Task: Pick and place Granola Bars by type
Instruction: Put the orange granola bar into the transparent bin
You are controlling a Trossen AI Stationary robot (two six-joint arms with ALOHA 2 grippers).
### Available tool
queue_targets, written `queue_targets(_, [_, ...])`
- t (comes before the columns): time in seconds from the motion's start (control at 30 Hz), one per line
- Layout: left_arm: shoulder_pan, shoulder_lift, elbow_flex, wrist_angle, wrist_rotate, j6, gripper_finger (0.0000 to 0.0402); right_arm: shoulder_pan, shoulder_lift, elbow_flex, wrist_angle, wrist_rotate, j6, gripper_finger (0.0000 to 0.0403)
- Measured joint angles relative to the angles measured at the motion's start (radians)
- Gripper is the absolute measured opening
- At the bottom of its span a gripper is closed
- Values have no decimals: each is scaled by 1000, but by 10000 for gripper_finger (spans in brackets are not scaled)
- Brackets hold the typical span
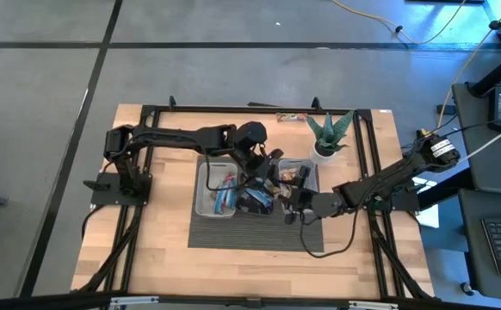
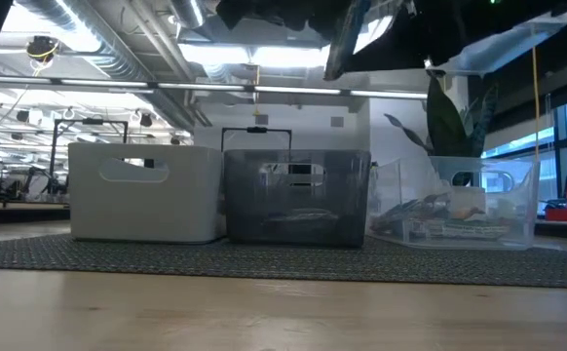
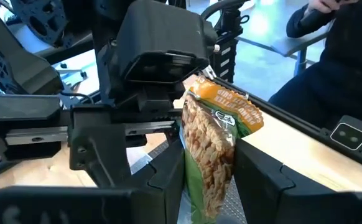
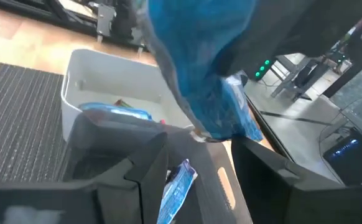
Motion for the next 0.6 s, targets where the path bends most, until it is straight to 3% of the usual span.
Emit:
queue_targets(0.1, [-7, 0, 0, 4, -27, -2, 118, 0, 0, 0, 30, -4, -7, 180])
queue_targets(0.3, [-23, 0, 0, 3, -179, -26, 118, -1, 0, 0, 75, -12, -31, 180])
queue_targets(0.6, [-22, 0, 0, 4, -185, -77, 118, 11, 0, 0, 135, -15, -70, 180])
